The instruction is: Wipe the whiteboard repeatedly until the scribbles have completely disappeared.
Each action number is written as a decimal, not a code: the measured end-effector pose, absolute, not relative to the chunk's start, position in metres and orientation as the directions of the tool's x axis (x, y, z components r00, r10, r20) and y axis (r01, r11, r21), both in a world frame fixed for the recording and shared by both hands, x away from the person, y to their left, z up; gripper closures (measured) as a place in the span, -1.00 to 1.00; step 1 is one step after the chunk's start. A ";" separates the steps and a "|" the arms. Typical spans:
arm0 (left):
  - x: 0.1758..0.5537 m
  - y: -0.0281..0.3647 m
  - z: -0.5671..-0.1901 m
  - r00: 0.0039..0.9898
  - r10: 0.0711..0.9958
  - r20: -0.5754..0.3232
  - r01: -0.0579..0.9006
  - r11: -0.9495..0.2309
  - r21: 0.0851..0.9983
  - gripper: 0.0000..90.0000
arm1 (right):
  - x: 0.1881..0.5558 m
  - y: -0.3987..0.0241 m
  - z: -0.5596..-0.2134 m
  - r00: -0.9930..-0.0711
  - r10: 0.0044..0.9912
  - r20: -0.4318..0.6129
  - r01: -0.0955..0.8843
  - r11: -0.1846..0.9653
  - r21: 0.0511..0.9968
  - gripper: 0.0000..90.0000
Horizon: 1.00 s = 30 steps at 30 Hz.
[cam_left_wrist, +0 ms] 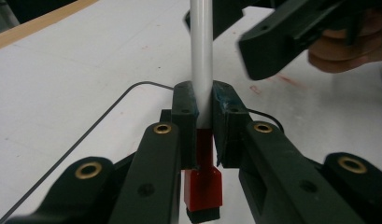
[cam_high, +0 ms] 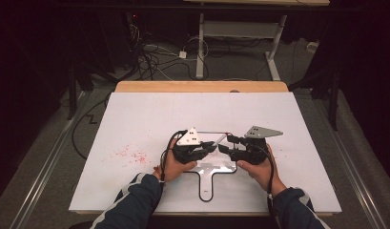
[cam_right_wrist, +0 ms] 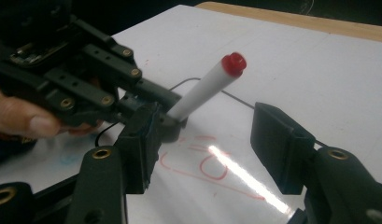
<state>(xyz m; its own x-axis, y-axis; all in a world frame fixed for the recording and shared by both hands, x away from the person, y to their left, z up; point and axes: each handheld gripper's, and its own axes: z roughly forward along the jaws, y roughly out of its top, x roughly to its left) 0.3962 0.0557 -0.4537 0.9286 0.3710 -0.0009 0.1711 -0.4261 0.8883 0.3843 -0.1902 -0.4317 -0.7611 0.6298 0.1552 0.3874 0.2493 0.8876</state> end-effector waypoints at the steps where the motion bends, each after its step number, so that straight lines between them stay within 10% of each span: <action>1: 0.395 0.055 -0.454 0.929 0.371 0.005 0.167 -0.430 0.887 0.75 | 0.385 -0.189 -0.432 -0.764 0.622 0.171 0.393 0.238 0.888 0.00; 7: 0.394 0.052 -0.458 0.925 0.380 0.011 0.168 -0.433 0.886 0.75 | 0.382 -0.180 -0.430 -0.775 0.614 0.148 0.361 0.238 0.902 0.40; 27: 0.394 0.041 -0.465 0.905 0.426 -0.002 0.208 -0.438 0.875 0.74 | 0.380 -0.164 -0.429 -0.764 0.645 0.037 0.310 0.315 0.897 0.81; 30: 0.394 0.039 -0.465 0.895 0.447 0.009 0.217 -0.452 0.865 0.22 | 0.380 -0.164 -0.429 -0.742 0.670 0.019 0.322 0.332 0.887 0.82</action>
